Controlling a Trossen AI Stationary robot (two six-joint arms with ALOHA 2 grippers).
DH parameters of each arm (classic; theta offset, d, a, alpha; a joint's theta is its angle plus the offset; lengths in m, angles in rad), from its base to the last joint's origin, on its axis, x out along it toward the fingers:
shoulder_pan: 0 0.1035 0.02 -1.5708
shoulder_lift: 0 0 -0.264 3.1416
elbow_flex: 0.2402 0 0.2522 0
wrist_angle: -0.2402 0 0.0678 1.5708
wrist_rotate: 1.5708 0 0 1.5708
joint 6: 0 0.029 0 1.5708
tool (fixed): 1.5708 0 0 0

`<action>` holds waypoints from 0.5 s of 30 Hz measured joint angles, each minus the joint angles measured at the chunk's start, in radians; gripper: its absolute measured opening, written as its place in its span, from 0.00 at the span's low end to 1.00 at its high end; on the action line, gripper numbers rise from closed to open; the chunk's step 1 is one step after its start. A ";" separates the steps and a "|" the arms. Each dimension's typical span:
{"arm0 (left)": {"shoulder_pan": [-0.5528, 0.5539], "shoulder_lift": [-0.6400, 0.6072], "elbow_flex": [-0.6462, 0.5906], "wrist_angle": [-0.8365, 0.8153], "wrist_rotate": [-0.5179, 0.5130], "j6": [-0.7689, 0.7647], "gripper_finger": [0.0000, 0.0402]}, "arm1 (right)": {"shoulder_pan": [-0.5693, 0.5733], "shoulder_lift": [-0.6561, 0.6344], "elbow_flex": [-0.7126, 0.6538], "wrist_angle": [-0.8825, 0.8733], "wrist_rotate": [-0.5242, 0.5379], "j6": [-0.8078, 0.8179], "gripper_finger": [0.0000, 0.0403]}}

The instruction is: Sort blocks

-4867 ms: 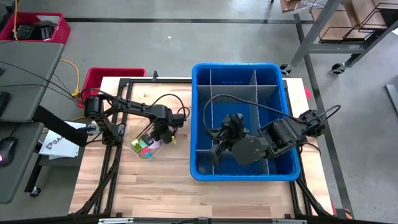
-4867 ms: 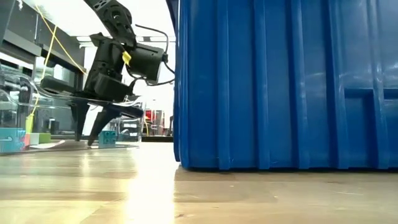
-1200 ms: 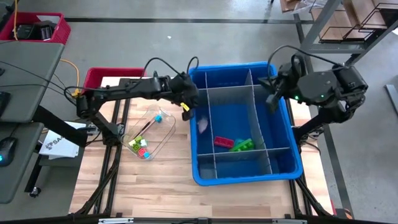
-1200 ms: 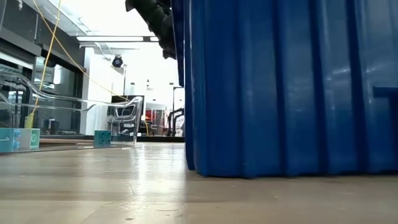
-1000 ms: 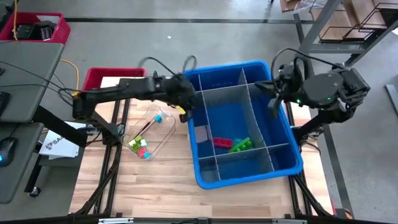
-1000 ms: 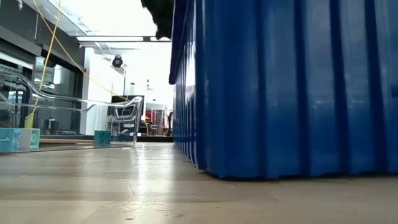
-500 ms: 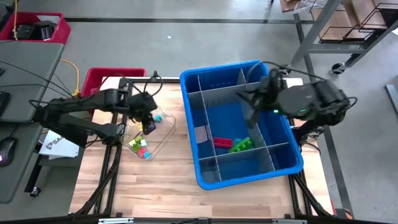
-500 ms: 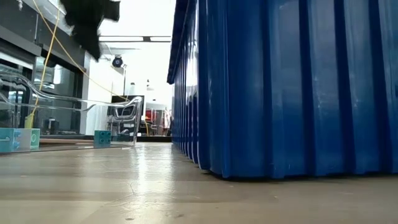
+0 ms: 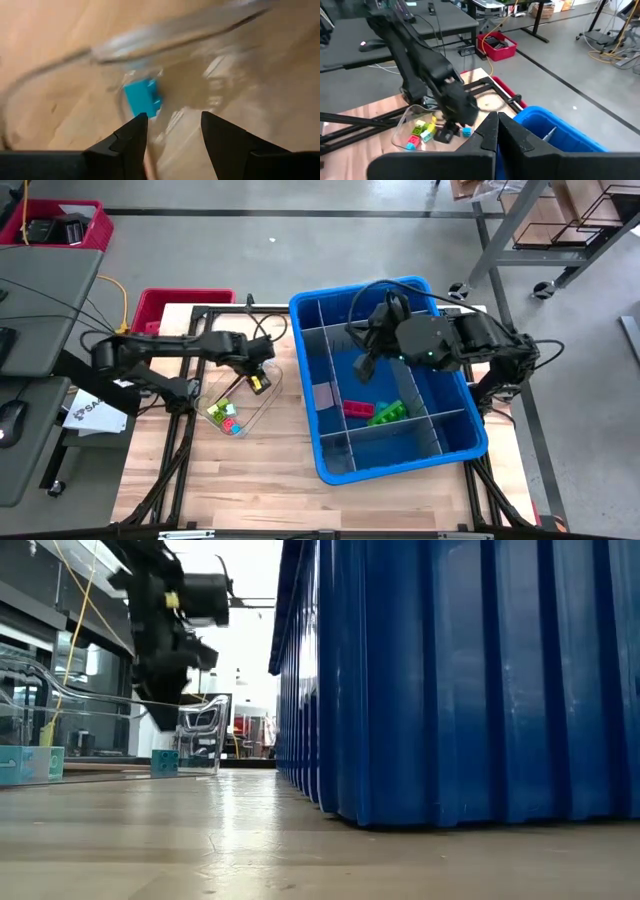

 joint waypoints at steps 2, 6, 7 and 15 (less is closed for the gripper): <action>0.004 0.058 -0.001 -0.015 -0.013 -0.014 0.45 | 0.000 0.000 0.000 0.013 -0.012 0.000 0.00; 0.004 0.134 -0.001 -0.014 -0.052 -0.048 0.45 | 0.000 0.000 0.000 0.024 -0.016 -0.013 0.00; 0.003 0.140 -0.001 -0.006 -0.051 -0.064 0.45 | 0.000 0.000 0.000 0.024 -0.016 -0.019 0.00; 0.011 0.138 0.005 0.048 -0.136 -0.107 0.45 | 0.000 0.000 0.000 0.024 -0.019 -0.046 0.00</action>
